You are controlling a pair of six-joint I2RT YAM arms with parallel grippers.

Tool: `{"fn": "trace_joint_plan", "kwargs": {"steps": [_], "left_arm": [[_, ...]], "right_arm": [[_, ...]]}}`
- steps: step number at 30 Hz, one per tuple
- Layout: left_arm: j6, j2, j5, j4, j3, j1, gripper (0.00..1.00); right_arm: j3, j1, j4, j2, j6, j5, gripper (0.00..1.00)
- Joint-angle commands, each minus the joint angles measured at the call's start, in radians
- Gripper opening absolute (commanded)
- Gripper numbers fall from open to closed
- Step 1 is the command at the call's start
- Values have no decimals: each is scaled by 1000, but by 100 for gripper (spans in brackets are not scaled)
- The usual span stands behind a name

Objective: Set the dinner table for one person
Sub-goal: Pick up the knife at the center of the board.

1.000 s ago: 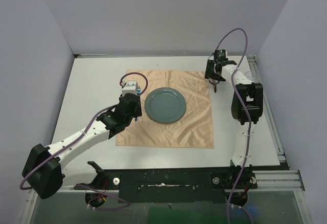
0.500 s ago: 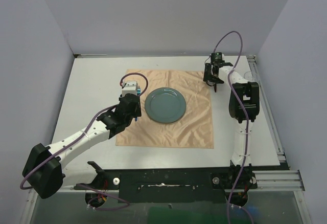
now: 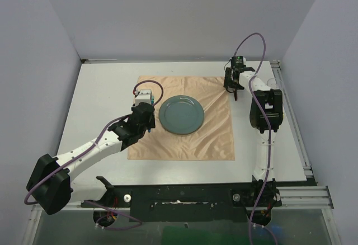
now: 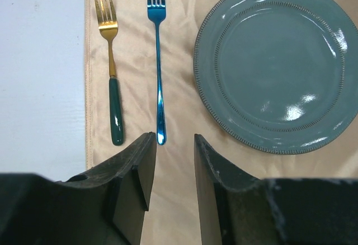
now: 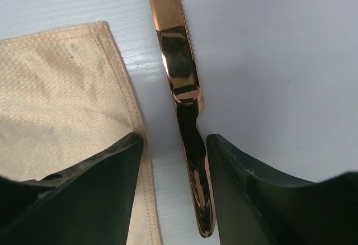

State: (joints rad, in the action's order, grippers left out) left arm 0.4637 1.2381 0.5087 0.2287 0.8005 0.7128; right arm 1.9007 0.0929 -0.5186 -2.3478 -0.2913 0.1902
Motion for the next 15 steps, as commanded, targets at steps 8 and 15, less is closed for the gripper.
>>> {"fn": "trace_joint_plan", "kwargs": {"steps": [8, 15], "left_arm": [[0, 18, -16, -24, 31, 4, 31], [14, 46, -39, -38, 26, 8, 31]], "right_arm": [[-20, -8, -5, 7, 15, 32, 51], [-99, -9, 15, 108, 14, 22, 52]]}}
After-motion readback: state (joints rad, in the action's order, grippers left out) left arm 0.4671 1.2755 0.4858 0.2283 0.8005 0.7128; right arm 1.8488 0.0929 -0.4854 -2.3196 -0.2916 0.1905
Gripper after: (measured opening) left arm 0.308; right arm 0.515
